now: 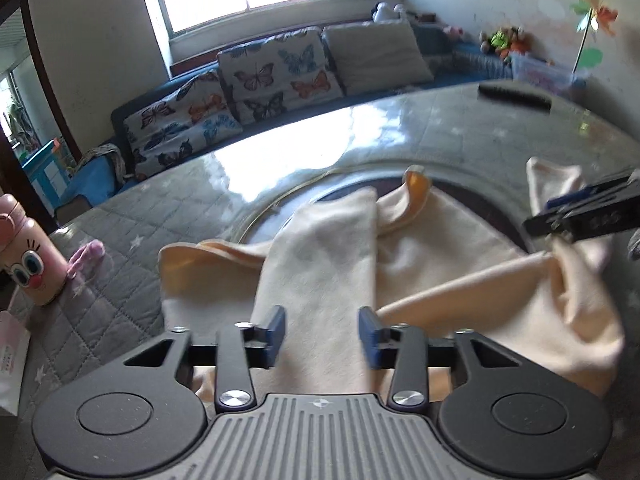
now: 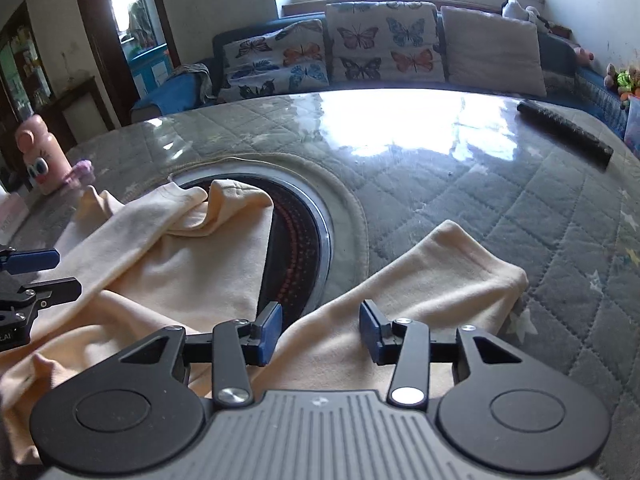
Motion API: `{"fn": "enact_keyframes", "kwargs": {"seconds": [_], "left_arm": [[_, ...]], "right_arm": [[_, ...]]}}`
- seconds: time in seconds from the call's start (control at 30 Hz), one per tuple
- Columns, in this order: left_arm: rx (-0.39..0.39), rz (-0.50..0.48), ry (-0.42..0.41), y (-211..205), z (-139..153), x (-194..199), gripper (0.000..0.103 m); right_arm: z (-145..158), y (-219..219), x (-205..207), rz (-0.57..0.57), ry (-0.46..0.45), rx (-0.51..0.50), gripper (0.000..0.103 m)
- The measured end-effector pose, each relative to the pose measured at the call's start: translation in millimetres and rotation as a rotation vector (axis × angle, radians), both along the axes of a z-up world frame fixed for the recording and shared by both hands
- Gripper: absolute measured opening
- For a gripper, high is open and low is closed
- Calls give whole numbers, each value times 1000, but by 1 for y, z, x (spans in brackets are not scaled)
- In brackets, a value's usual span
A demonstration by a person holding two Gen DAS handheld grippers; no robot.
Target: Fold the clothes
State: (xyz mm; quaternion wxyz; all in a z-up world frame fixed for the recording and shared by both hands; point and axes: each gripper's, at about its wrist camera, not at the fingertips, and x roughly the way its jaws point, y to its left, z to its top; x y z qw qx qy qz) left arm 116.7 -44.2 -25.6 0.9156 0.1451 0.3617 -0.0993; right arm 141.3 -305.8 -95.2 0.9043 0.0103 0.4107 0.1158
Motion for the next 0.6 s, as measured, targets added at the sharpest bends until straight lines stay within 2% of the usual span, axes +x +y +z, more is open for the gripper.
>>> {"fn": "enact_keyframes", "kwargs": {"seconds": [0.03,0.07,0.1,0.17,0.23,0.33,0.47,0.53,0.57,0.6], "left_arm": [[0,7,3,2,-2,1,27],[0,14,6,5,-4,1,14],[0,21,10,7,-5,2,7],[-12,31,-3,12,-4,-1,3],[-20,38,-28,14,1,-6,2],[-60,38,-50,18,11,-15,2],[-84,-4,-40,9,16,-17,6],[-72,-25,-36,0,14,-15,16],[-67,-32,-31,-3,12,-13,29],[-62,-39,-26,-6,9,-12,36]], "right_arm": [[0,1,-1,-1,-1,-10,42],[0,2,-1,-2,-3,-21,37],[0,4,-2,-3,-5,-34,33],[0,3,-4,-4,-10,-47,9],[0,0,-6,-4,-12,-46,3],[5,-5,-14,-12,-35,-37,2],[14,-14,-27,-25,-71,-19,2],[18,-19,-33,-31,-83,-7,2],[20,-23,-36,-38,-90,1,2],[22,-26,-40,-45,-97,8,2]]}}
